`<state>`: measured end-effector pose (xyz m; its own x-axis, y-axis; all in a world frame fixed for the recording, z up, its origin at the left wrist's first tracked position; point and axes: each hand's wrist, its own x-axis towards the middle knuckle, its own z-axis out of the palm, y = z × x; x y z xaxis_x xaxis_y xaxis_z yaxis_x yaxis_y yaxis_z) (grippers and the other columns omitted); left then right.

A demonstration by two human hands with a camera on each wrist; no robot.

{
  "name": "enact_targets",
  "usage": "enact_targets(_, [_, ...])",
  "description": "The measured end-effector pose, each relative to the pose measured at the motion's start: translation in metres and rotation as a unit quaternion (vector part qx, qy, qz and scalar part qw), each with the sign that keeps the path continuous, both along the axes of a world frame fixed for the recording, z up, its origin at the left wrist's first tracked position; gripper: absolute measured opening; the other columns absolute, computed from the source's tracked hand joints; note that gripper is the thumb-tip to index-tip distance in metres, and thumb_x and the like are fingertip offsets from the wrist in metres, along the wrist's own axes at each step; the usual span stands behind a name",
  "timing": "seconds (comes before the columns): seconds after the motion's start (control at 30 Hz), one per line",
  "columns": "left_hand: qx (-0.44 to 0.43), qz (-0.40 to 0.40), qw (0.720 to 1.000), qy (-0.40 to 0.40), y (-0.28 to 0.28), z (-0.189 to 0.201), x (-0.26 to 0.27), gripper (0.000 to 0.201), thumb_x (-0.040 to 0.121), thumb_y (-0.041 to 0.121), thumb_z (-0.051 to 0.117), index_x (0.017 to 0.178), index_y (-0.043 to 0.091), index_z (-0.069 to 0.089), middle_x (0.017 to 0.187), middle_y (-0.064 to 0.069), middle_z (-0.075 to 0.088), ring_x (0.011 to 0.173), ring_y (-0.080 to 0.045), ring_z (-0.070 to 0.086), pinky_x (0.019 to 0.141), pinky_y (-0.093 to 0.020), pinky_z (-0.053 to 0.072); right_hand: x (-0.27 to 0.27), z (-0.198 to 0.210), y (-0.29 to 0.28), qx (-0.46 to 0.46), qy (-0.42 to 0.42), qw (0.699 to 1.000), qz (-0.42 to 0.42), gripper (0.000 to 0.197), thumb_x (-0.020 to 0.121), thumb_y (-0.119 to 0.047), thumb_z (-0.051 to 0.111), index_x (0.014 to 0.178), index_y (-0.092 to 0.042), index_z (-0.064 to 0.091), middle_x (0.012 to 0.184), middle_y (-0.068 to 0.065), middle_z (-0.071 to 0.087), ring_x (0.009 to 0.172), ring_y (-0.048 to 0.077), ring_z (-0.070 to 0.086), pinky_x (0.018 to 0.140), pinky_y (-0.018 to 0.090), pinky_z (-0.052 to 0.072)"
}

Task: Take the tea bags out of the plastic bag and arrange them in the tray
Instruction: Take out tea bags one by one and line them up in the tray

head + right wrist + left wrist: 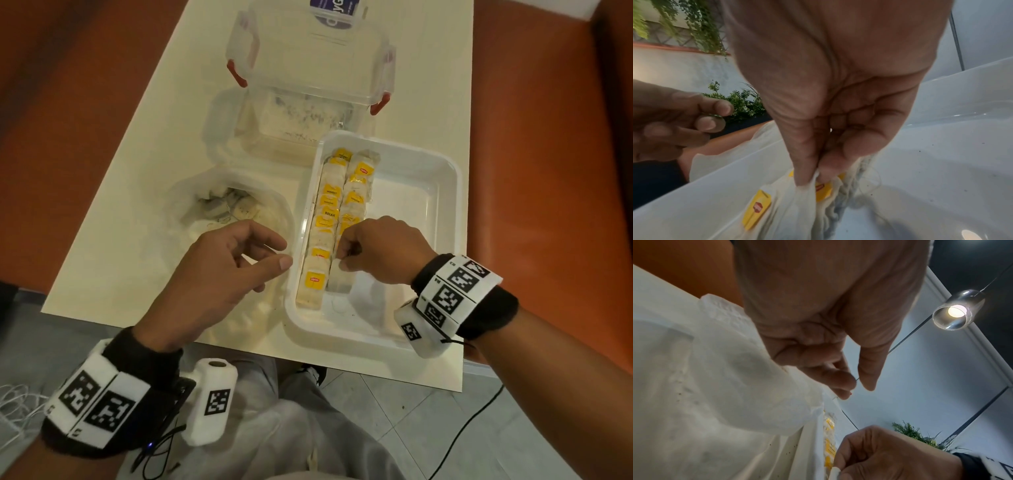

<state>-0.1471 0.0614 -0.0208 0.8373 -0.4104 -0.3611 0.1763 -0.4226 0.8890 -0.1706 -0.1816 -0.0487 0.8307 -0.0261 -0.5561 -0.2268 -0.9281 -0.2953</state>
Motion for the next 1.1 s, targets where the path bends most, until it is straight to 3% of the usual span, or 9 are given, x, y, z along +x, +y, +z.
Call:
enact_targets(0.47, [0.015,0.017,0.999,-0.034,0.012,0.004,0.014,0.01,0.085,0.028,0.075,0.095,0.029,0.071,0.079,0.005,0.07,0.059,-0.008,0.064,0.046,-0.01,0.039,0.007,-0.006,-0.002,0.004,0.009,1.0,-0.017,0.012,0.083,-0.039,0.074,0.087,-0.032,0.065,0.085,-0.014,0.066,0.082,0.011,0.062,0.067,0.029,0.045])
enact_targets(0.63, [0.086,0.042,0.99,-0.102,0.037,0.001,0.041,0.011,0.089,0.021,0.071,0.096,0.03,0.071,0.078,0.008,0.07,0.06,-0.007,0.065,0.051,-0.013,0.04,0.01,-0.006,-0.003,0.018,0.004,0.999,-0.033,0.013,0.082,-0.039,0.075,0.082,-0.035,0.062,0.082,-0.017,0.064,0.08,0.009,0.061,0.067,0.029,0.044])
enact_targets(0.73, [0.161,0.043,0.975,-0.145,0.051,-0.005,0.058,0.013,0.09,0.021,0.069,0.096,0.032,0.071,0.081,0.011,0.069,0.068,-0.008,0.066,0.058,-0.025,0.044,0.009,-0.002,-0.003,0.031,0.001,0.999,-0.044,0.012,0.082,-0.038,0.075,0.082,-0.036,0.064,0.082,-0.018,0.065,0.081,0.009,0.061,0.069,0.03,0.047])
enact_targets(0.83, [0.231,0.004,0.958,-0.171,0.05,-0.009,0.064,0.016,0.089,0.024,0.071,0.101,0.034,0.07,0.086,0.017,0.069,0.075,-0.004,0.064,0.065,-0.025,0.048,0.01,0.007,-0.001,0.064,-0.028,0.995,-0.067,0.011,0.084,-0.04,0.073,0.082,-0.033,0.065,0.081,-0.015,0.067,0.079,0.012,0.064,0.075,0.039,0.054])
enact_targets(0.9, [0.273,-0.029,0.944,-0.183,0.045,-0.013,0.064,0.02,0.085,0.033,0.074,0.104,0.036,0.068,0.091,0.019,0.068,0.08,-0.008,0.066,0.071,-0.03,0.051,0.012,0.016,0.003,0.105,-0.073,0.989,-0.08,0.012,0.086,-0.041,0.072,0.084,-0.032,0.065,0.082,-0.012,0.068,0.074,0.011,0.064,0.076,0.041,0.054])
enact_targets(1.0, [0.37,-0.089,0.894,-0.235,0.035,-0.024,0.061,0.027,0.086,0.046,0.07,0.11,0.039,0.062,0.104,0.017,0.066,0.089,-0.015,0.064,0.066,-0.029,0.043,0.017,0.03,0.017,0.158,-0.143,0.974,-0.079,0.015,0.087,-0.043,0.071,0.097,-0.034,0.064,0.087,-0.013,0.066,0.072,0.002,0.06,0.074,0.034,0.051])
enact_targets(1.1, [0.417,-0.134,0.862,-0.255,0.027,-0.038,0.058,0.028,0.088,0.045,0.064,0.114,0.037,0.058,0.115,0.013,0.064,0.096,-0.021,0.064,0.068,-0.03,0.038,0.025,0.034,0.034,0.157,-0.186,0.969,-0.036,0.027,0.087,-0.049,0.068,0.111,-0.04,0.059,0.096,-0.014,0.061,0.076,0.001,0.057,0.074,0.035,0.05])
